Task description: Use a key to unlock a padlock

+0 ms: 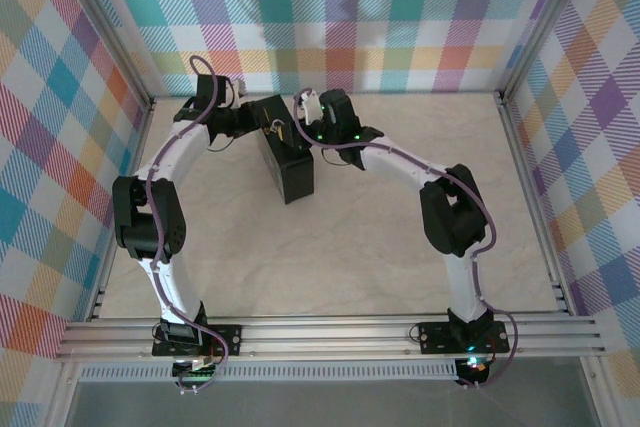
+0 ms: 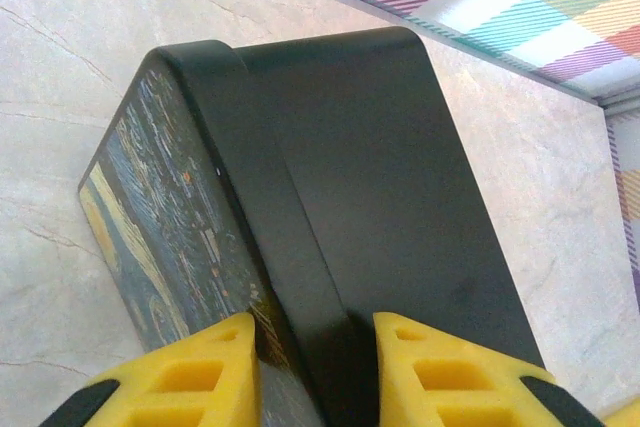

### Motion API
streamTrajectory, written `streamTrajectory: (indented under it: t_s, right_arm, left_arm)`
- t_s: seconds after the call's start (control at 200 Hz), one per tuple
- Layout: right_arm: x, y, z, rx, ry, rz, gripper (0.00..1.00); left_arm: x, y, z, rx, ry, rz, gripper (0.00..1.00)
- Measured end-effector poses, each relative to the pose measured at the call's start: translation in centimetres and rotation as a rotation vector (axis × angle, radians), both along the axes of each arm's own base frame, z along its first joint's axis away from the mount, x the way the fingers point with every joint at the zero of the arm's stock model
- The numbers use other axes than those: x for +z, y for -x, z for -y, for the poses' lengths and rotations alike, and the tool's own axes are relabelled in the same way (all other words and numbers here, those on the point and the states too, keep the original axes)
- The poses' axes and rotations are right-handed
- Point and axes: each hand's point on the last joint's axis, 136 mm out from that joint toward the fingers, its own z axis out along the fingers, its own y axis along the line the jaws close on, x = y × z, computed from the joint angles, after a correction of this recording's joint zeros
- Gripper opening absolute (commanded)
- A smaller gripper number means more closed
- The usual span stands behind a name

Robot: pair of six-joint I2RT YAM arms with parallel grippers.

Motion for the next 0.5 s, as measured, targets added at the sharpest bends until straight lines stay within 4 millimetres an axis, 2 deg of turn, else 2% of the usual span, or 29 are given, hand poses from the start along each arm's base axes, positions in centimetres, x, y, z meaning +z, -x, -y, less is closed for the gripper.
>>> streamTrajectory:
  t_s: [0.145, 0.325, 0.5]
  right_arm:
    - [-0.3, 0.8, 0.1, 0.083, 0.064, 0.047, 0.44]
    - [-0.2, 3.2, -0.5, 0.231, 0.146, 0.101, 0.56]
    - [1.3, 4.4, -0.7, 0.322, 0.207, 0.183, 0.56]
  left_arm:
    - [0.0, 0.2, 0.1, -0.004, 0.004, -0.009, 0.28]
    - [0.1, 0.2, 0.0, -0.006, 0.006, -0.014, 0.28]
    - [0.1, 0.2, -0.1, -0.006, 0.009, -0.018, 0.28]
